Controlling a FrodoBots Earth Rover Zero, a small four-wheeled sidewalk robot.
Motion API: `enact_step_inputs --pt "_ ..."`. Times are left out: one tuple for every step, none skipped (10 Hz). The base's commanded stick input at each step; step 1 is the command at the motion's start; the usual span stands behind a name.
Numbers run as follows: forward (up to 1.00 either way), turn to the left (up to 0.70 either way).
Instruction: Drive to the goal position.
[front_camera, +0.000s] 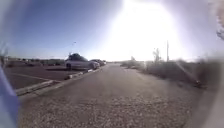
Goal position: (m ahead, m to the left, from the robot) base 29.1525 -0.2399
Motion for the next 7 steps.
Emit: enact_step_inputs --pt "0.70 0.00" --pt "0.70 0.00" --pt "0.70 0.00" --pt "0.70 0.00" --pt "0.70 0.00" --pt "0.70 0.00" --pt "0.70 0.00"
